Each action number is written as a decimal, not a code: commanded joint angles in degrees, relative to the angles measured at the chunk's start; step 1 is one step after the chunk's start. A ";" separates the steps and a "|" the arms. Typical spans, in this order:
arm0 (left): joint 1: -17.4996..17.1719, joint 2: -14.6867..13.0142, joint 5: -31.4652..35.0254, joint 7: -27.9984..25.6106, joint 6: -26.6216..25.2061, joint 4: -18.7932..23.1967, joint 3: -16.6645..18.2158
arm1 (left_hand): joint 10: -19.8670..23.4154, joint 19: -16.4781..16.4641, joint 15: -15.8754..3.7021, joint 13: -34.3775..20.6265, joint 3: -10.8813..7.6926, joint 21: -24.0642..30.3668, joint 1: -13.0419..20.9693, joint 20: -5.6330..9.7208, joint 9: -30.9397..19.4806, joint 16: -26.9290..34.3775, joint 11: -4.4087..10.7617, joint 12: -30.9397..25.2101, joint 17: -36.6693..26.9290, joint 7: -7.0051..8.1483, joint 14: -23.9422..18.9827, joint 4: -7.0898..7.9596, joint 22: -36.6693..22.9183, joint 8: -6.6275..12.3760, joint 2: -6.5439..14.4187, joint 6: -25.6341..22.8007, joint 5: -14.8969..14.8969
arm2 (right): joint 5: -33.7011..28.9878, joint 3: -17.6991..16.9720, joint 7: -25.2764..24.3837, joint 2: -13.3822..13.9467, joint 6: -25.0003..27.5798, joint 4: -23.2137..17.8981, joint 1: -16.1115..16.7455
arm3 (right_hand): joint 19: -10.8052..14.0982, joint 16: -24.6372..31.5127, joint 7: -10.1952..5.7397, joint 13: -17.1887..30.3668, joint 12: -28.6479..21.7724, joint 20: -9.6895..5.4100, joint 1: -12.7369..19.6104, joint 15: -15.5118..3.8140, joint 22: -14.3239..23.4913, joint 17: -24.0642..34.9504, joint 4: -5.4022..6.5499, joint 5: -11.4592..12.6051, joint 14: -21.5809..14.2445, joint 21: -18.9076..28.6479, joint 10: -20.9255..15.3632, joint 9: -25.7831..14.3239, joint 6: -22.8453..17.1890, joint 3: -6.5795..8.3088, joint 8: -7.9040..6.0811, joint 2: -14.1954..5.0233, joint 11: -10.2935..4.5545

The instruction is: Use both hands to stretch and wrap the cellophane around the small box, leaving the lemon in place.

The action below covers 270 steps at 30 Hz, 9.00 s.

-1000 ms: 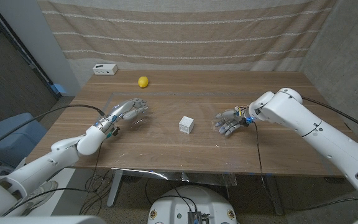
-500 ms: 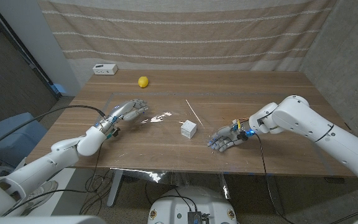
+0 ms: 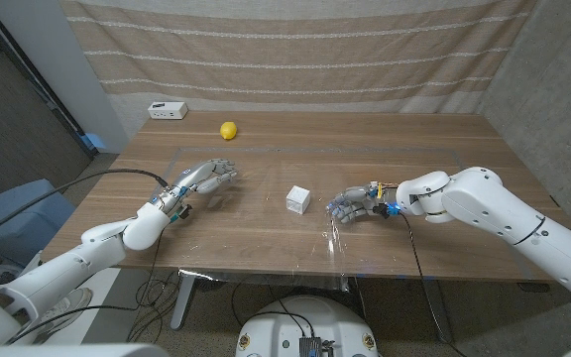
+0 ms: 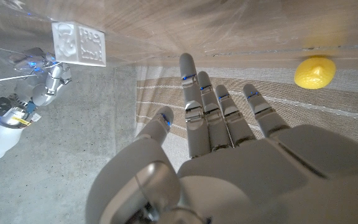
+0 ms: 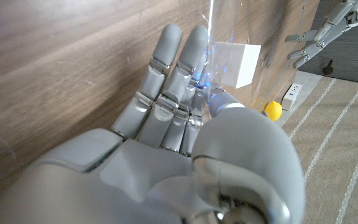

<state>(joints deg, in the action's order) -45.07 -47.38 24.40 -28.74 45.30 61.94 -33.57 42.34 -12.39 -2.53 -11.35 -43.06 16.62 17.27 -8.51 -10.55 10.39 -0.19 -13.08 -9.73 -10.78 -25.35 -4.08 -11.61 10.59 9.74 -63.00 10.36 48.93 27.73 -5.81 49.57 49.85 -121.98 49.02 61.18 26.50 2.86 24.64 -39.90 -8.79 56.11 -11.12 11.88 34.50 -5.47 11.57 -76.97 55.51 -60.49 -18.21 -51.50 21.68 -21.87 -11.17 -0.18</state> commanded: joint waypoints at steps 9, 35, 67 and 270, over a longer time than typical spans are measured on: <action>-0.99 -0.54 -0.96 2.38 0.04 1.93 0.83 | 1.21 -0.52 -1.39 -0.08 -0.43 -0.03 0.42 -0.13 -0.06 0.59 0.12 -0.22 -0.12 -0.29 -1.83 -0.16 -0.10 0.23 0.19 -0.39 -0.01 | -3.22 3.37 -3.27 -0.96 -6.00 -0.05 -2.95 | 0.69 1.66 0.65 1.25 -1.21 0.35 -0.29 0.35 0.19 2.95 0.97 -0.17 -0.94 1.89 -0.89 -0.47 -1.27 0.64 -0.89 0.45 0.64; -2.57 -0.84 -1.68 3.68 -1.29 3.82 1.89 | 0.99 -0.53 -1.41 -0.11 -0.62 -0.01 0.15 -0.21 -0.08 0.30 0.16 0.08 -0.13 -0.39 -1.99 0.02 -0.12 0.15 0.09 -0.05 -0.05 | -11.32 8.97 2.99 -5.88 -13.77 4.45 -8.12 | 0.38 2.65 0.57 0.32 -0.40 0.27 -0.42 -0.18 0.14 6.28 1.67 0.01 -0.25 3.85 0.26 0.12 -0.86 2.15 -0.34 0.25 1.51; -4.12 -1.03 -1.56 2.40 -3.25 5.48 3.03 | 0.65 -0.46 -1.52 -0.14 -0.74 -0.02 0.34 -0.06 -0.09 0.13 0.17 0.36 -0.20 -0.22 -1.63 -0.09 -0.15 0.11 0.30 0.21 -0.06 | -11.39 12.26 8.93 -12.74 -15.33 13.59 -13.63 | -2.79 -8.20 2.11 -7.29 7.16 -0.18 -4.53 3.10 -1.19 -2.63 6.81 0.30 7.33 8.87 6.95 3.61 2.44 8.72 4.93 -0.34 5.14; 11.56 9.95 -49.89 58.52 -11.65 -14.10 4.04 | -7.02 -8.79 4.34 -0.52 0.69 4.43 -9.31 -2.08 -0.11 0.32 -2.84 1.86 -0.84 6.75 -6.65 9.00 -1.11 -0.86 -0.91 28.06 -0.68 | -103.14 27.89 -2.35 -15.03 -65.82 25.62 -8.73 | -50.76 -13.75 -15.59 -12.74 27.02 9.76 6.71 8.06 -1.72 -22.62 -4.76 2.16 76.54 -37.00 56.23 7.12 44.93 9.47 10.23 10.76 -12.09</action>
<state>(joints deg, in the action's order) -33.32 -38.24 -23.77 28.53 36.13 48.11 -29.62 35.68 -21.21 1.75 -11.72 -42.31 20.62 8.36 -10.16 -10.66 10.93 -2.95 -11.20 -10.40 -3.99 -32.52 4.53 -12.50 9.70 7.33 -35.35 9.69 -52.58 53.46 -6.50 36.72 -8.72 -101.98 44.40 9.85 12.52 -12.60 11.78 -12.34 1.02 61.79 -1.95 10.00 11.71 -10.10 13.36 -0.03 18.63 -3.60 -10.95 -6.12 31.38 -11.27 -0.42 -12.07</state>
